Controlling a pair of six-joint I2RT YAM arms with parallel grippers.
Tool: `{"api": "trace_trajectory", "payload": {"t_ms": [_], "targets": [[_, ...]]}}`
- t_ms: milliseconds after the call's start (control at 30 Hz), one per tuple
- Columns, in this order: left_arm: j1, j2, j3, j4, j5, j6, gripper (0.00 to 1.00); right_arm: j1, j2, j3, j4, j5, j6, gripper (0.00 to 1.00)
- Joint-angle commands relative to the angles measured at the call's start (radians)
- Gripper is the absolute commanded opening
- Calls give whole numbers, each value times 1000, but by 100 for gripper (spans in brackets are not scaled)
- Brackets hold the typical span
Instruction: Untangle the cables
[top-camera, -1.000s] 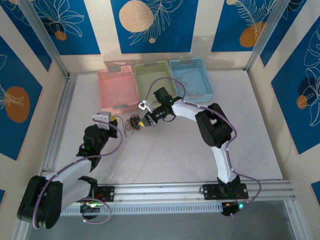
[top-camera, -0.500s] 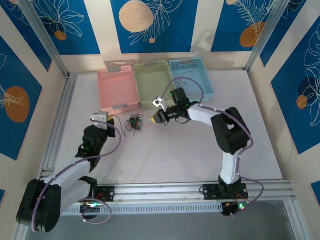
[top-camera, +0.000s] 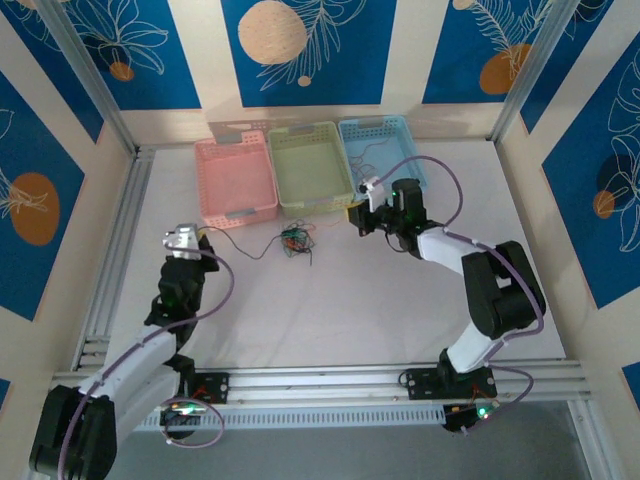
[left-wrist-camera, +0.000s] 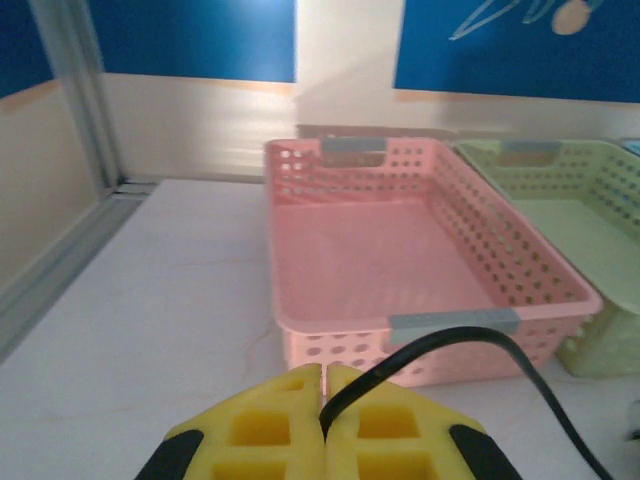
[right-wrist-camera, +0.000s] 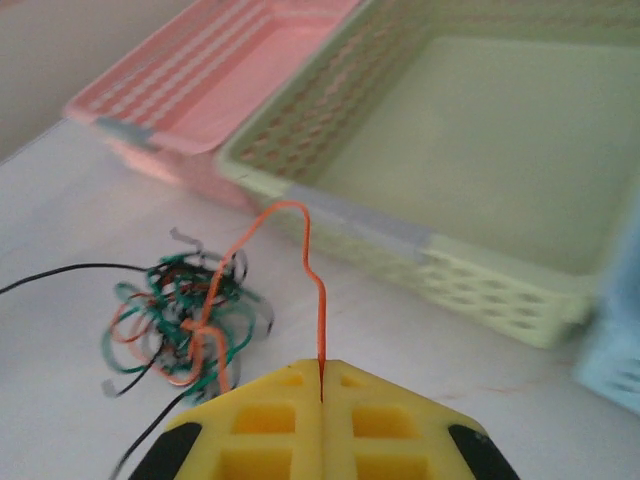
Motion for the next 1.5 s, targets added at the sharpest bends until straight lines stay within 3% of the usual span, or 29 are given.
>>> {"api": "trace_trajectory", "payload": {"t_ms": [0, 167, 633, 933, 1300, 1467], "targets": [[-5, -42, -32, -2, -145, -26, 0, -22, -32, -20, 98, 228, 54, 0], [-3, -122, -65, -9, -232, -42, 0, -82, -85, -84, 145, 415, 129, 0], [0, -176, -86, -25, -318, -74, 0, -232, -173, -168, 73, 712, 347, 0], [2, -240, -102, -57, -406, -96, 0, -358, -232, -227, -19, 812, 591, 0], [9, -267, -113, -63, -432, -106, 0, -362, -220, -154, -216, 984, 677, 0], [20, -275, -117, -67, -453, -109, 0, -414, -223, -153, -278, 1014, 734, 0]]}}
